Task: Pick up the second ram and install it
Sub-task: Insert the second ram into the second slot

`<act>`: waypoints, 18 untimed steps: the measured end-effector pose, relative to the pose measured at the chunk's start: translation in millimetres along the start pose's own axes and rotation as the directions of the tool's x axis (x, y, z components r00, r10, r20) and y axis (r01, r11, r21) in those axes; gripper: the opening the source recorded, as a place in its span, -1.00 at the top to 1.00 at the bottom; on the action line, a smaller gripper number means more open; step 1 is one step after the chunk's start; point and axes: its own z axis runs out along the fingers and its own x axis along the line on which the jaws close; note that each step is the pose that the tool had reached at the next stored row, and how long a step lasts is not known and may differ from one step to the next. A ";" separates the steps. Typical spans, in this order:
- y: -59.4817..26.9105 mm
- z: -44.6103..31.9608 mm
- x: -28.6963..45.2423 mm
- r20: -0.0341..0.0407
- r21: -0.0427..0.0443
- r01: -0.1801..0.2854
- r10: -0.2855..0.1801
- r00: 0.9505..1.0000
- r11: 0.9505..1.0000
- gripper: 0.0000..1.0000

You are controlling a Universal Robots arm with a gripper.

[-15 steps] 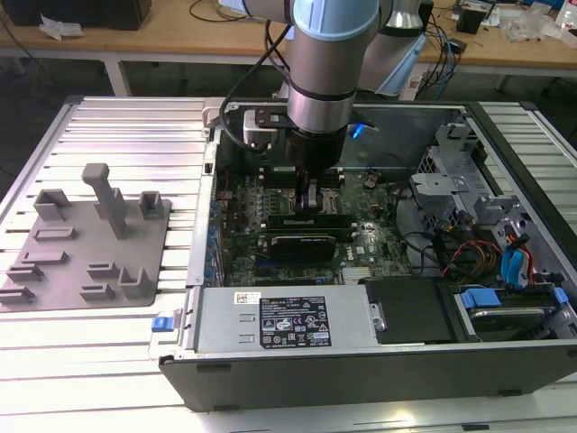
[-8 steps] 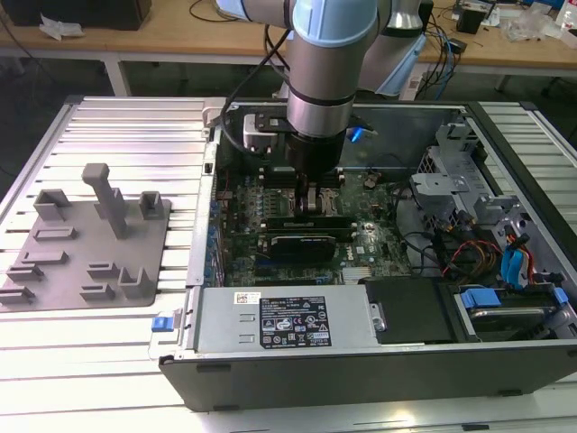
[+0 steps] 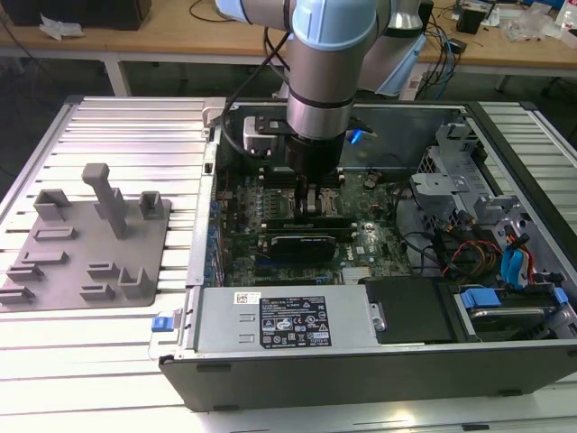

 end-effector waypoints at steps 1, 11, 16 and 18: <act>0.0 0.3 0.0 0.000 0.000 0.000 0.000 1.000 1.000 0.82; 0.5 -17.7 0.2 0.000 0.000 0.000 0.000 1.000 1.000 0.67; -5.6 -26.1 0.2 0.000 0.000 0.000 0.000 1.000 1.000 0.67; -14.6 -26.4 0.1 0.000 0.000 0.000 0.000 1.000 1.000 0.67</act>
